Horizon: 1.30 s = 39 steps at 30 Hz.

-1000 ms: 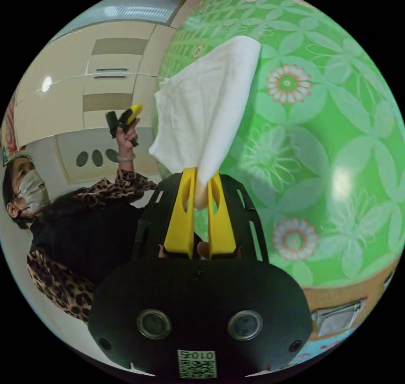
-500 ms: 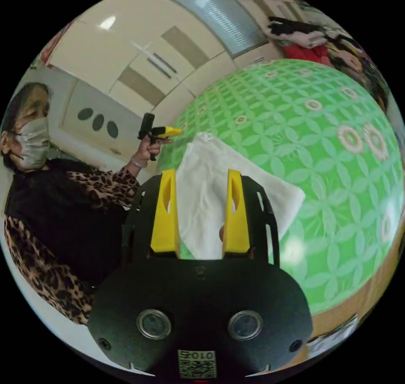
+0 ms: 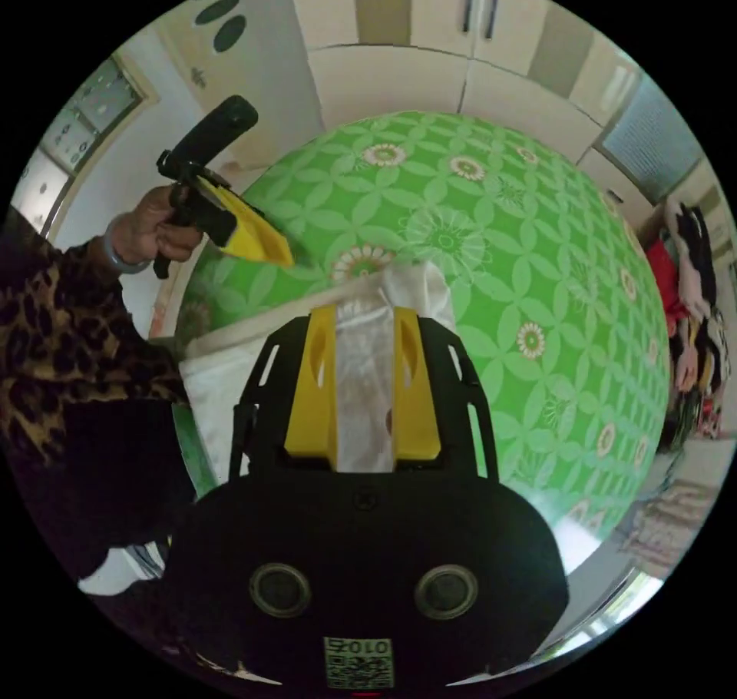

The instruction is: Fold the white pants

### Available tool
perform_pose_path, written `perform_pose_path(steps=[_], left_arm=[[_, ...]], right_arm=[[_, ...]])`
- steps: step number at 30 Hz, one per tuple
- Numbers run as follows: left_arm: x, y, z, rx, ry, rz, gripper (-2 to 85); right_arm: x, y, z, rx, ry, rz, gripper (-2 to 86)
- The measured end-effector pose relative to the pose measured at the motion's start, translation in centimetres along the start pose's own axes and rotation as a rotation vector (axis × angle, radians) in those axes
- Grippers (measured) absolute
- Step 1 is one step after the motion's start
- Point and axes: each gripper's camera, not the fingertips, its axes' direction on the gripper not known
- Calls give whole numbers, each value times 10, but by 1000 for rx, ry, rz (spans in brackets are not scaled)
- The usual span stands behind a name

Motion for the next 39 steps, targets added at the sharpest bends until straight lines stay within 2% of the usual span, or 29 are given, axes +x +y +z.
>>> perform_pose_path(steps=[3,8,10,13,22,25,33,39], left_arm=[[8,21,15,-46,-51,-41,121],[13,49,41,-66,-57,-105,141],[14,53,44,-57,-70,-112,143],[18,55,46,-57,-70,-110,145],[42,64,57,-83,-124,-118,139],[44,69,62,-93,-161,-127,134],[40,76,68,-114,-138,-142,119],[47,83,70,-113,-130,-130,113]], right_arm=[[19,-22,-6,-46,-162,-137,121],[47,-54,1,-85,-321,-186,120],[45,-66,12,-167,-303,-227,118],[41,-78,11,-182,-286,-262,114],[55,-99,-16,-120,-355,-305,97],[60,-108,-11,-138,-315,-278,107],[62,-121,-7,-151,-332,-281,93],[59,-120,-27,-83,-294,-303,83]])
